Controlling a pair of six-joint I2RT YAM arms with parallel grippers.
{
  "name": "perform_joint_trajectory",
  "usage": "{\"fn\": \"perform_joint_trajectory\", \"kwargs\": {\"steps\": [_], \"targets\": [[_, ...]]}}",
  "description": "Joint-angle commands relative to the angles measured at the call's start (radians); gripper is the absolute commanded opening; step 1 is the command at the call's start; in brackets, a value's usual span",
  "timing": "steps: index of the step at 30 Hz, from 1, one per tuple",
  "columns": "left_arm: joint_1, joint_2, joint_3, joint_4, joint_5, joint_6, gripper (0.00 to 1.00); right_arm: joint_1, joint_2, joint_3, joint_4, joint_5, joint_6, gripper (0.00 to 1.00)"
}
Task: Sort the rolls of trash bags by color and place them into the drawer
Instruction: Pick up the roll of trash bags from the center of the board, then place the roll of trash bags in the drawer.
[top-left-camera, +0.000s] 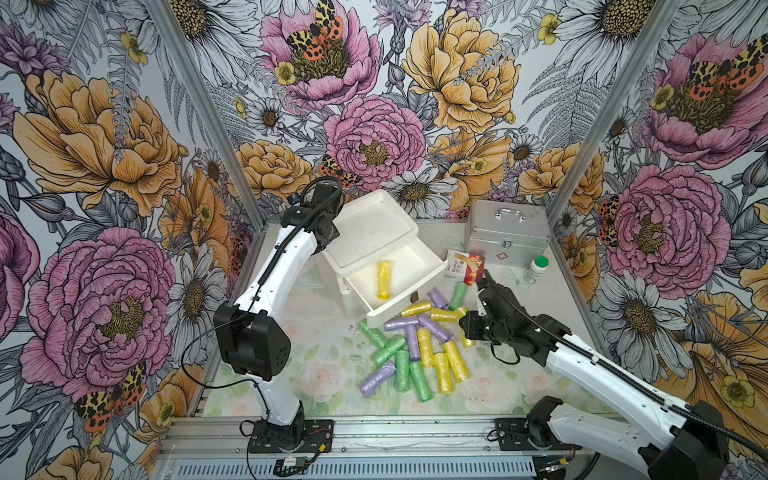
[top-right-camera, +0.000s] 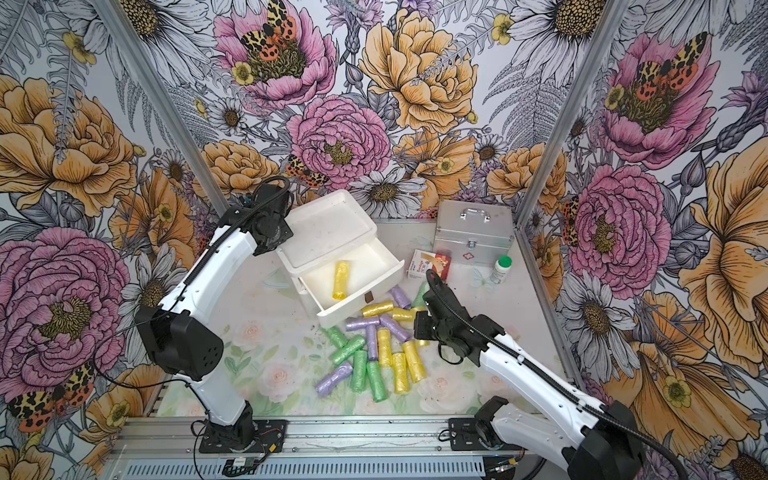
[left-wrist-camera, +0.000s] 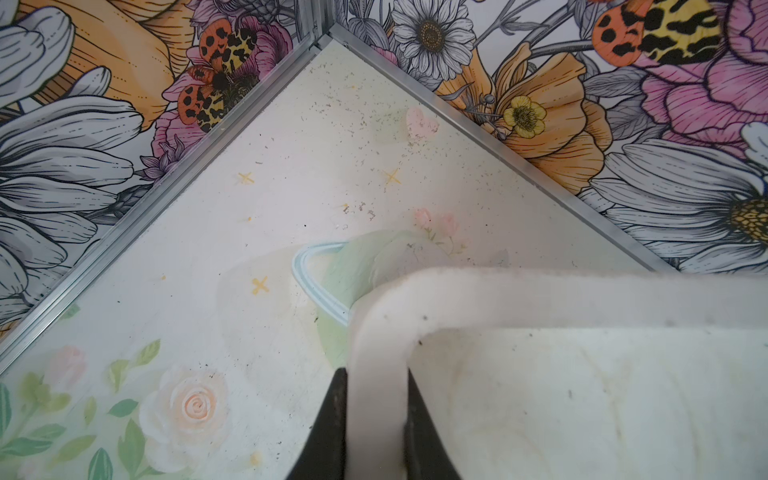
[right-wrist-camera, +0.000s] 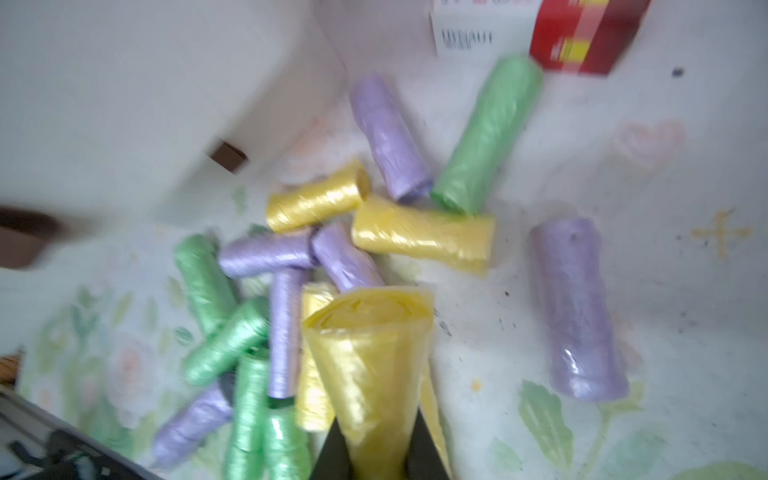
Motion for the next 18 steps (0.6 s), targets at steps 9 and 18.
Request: {"fn": "perform_joint_trajectory", "kwargs": {"steps": [9, 18], "targets": [[0.006, 0.103, -0.025, 0.009, 0.194, -0.120, 0.00, 0.002, 0.113, 0.375, 0.183, -0.047, 0.401, 0.07], [0.004, 0.103, -0.024, 0.008, 0.202, -0.120, 0.00, 0.065, 0.319, 0.426, 0.321, -0.001, 0.602, 0.05]]}}
